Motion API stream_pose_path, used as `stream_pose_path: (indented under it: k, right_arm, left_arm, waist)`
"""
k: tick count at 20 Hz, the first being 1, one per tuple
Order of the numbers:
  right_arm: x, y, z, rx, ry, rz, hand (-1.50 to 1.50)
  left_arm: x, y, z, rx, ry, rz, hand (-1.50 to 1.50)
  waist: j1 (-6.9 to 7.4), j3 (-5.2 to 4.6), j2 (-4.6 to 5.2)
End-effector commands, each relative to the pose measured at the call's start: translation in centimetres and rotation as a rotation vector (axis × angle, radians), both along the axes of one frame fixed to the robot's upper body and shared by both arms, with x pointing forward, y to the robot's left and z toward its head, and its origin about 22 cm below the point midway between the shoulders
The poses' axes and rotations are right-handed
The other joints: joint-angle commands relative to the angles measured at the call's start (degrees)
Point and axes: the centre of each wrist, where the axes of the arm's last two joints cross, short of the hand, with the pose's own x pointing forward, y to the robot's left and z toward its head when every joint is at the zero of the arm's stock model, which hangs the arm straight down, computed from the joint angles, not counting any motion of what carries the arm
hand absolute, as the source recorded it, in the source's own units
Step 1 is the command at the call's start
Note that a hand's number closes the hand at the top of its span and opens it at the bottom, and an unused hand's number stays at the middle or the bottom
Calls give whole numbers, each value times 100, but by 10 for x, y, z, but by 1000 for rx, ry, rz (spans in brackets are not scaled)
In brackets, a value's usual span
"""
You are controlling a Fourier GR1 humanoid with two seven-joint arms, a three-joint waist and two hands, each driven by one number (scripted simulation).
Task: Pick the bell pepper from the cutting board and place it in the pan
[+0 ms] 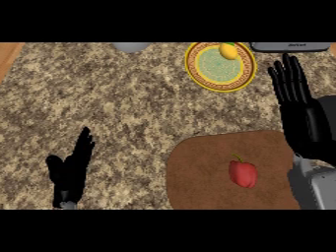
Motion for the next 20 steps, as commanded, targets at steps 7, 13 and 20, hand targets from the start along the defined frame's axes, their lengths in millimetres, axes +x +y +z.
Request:
stream_pose_path:
  k: [7, 13, 20]
  right_arm:
    - [-34, -127, -49, -719, 530, -531, -150]
    - [-69, -88, -81, -684, 478, -901, -150]
    - [-99, -30, -66, -933, 727, -769, -150]
  left_arm:
    - [35, 18, 56, 210, -210, -194, 0]
    - [44, 28, 89, 219, -198, -331, 0]
    - [54, 25, 89, 228, -195, -348, 0]
  waist:
    - [-422, -364, 192]
    - [-193, -162, -53]
    - [-115, -188, -12]
